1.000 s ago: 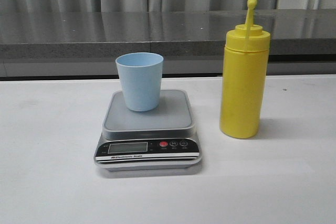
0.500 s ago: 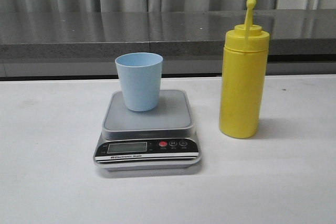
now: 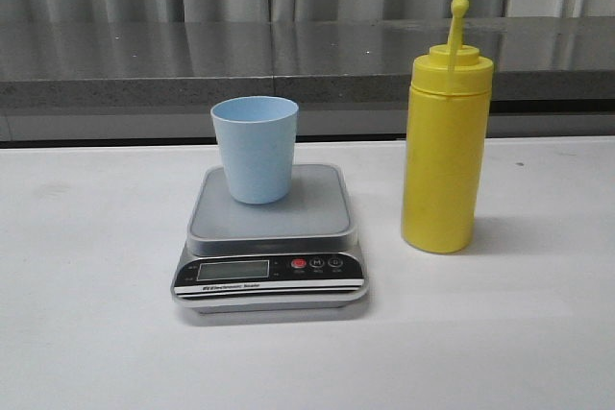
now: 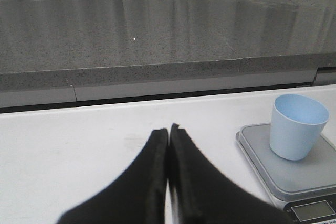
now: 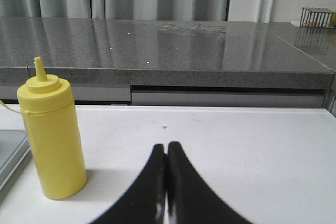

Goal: Pour seasoning into cup on scale with both arms

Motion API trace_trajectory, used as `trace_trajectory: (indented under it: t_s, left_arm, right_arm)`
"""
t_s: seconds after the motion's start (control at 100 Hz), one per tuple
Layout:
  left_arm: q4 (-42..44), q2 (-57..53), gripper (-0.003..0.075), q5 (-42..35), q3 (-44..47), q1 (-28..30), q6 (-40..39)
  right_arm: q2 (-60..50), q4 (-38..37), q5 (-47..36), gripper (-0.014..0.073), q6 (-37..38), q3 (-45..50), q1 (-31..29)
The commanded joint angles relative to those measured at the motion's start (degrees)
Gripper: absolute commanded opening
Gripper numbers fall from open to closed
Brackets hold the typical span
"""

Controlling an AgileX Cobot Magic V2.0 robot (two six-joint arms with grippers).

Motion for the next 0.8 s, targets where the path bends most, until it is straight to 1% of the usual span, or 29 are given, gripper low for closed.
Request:
trace_trajectory:
  t_s: [0.0, 0.07, 0.19, 0.24, 0.79]
  left_arm:
    - [-0.15, 0.26, -0.002, -4.97, -1.62, 0.08, -0.35]
    - [-0.15, 0.26, -0.002, -4.97, -1.62, 0.08, -0.35]
    - [-0.15, 0.36, -0.002, -4.97, -1.62, 0.08, -0.35]
    - [-0.15, 0.36, -0.002, -4.97, -1.62, 0.08, -0.35]
    - [-0.15, 0.36, -0.002, -4.97, -1.62, 0.08, -0.35]
  right_arm:
    - [-1.98, 0.32, -6.09, -0.0067, -1.57, 1.09, -0.47]
    - [-4.16, 0.32, -6.38, -0.0067, -1.77, 3.46, -0.52]
    - [-3.99, 0.32, -7.86, -0.0067, -1.82, 6.55, -0.52]
    - [-3.99, 0.32, -6.44, -0.0067, -1.82, 6.47, -0.52]
    - [-3.99, 0.31, -6.76, -0.0067, -2.11, 6.47, -0.52]
